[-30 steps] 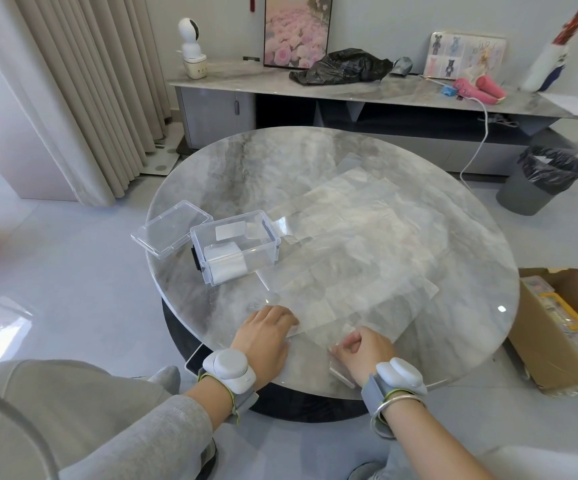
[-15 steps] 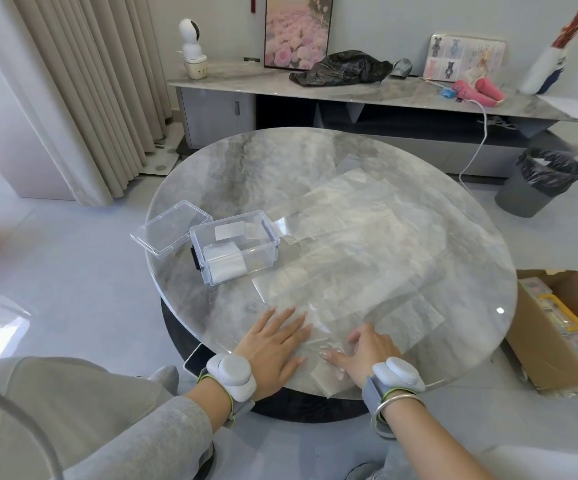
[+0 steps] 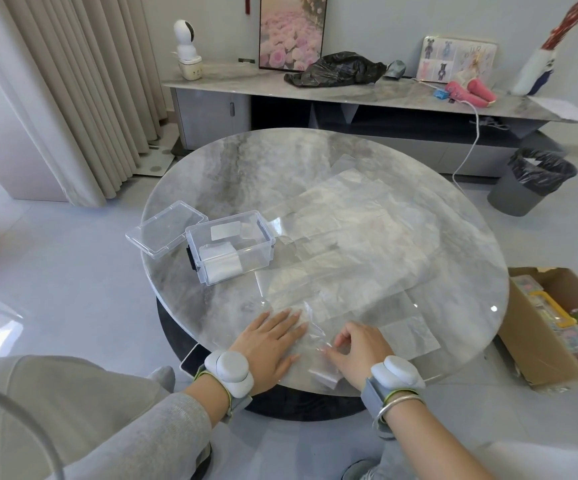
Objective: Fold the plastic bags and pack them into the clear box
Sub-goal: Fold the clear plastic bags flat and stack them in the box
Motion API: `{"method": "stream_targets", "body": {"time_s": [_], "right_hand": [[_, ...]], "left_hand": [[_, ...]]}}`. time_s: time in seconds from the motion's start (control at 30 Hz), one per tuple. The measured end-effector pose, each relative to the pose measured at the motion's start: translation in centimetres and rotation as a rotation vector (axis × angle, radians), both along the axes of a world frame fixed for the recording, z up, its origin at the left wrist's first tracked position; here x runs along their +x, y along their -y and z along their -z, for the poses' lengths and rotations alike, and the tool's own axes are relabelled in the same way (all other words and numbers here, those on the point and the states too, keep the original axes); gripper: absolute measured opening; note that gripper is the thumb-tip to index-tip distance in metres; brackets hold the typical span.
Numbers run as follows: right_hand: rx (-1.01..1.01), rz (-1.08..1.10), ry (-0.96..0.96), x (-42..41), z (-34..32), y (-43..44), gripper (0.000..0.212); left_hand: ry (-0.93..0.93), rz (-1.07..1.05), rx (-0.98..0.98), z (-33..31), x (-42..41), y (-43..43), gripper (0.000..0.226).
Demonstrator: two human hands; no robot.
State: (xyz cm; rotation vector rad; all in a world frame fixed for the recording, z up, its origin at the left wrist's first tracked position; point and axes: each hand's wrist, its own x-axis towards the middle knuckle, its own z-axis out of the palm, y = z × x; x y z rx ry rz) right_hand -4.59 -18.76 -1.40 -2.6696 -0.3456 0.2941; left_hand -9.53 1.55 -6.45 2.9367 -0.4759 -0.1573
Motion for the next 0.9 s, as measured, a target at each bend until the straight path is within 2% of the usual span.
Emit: {"method": "stream_targets", "body": {"time_s": [0.13, 0.27, 0.4, 0.47, 0.57, 0.63, 0.73, 0.83, 0.9], "right_hand": [[0.125, 0.118, -0.03, 0.0, -0.4, 0.1, 0.029], [0.16, 0.146, -0.063, 0.2, -0.8, -0.2, 0.032], [0.134, 0.061, -0.074, -0.1, -0.7, -0.8, 0.023], [0.19, 0.045, -0.038, -0.2, -0.5, -1.0, 0.025], [0.38, -0.005, 0.033, -0.1, -0.4, -0.7, 0.026], [0.447, -0.117, -0.021, -0.3, -0.9, -0.3, 0.029], [0.23, -0.317, -0.036, -0.2, -1.4, 0.5, 0.061], [0.014, -0.402, 0.026, 0.2, -0.9, 1.0, 0.062], [-0.033, -0.32, 0.09, 0.5, -0.9, 0.9, 0.056]], "left_hand": [[0.057, -0.038, -0.071, -0.4, 0.2, 0.3, 0.071], [0.145, -0.057, -0.281, -1.8, 0.2, 0.8, 0.071], [0.228, -0.156, -0.517, -2.2, 0.5, 0.9, 0.041], [0.258, -0.22, -0.59, -2.2, 0.7, 0.7, 0.026], [0.182, -0.42, -0.68, -2.3, 1.0, 0.1, 0.017], [0.095, -0.565, -0.728, -2.7, 1.2, -0.4, 0.016], [0.06, -0.673, -0.802, -3.6, 1.2, -1.0, 0.027], [0.057, -0.716, -0.834, -3.9, 1.2, -1.1, 0.02], [0.063, -0.722, -0.833, -4.0, 1.3, -1.2, 0.016]]}}
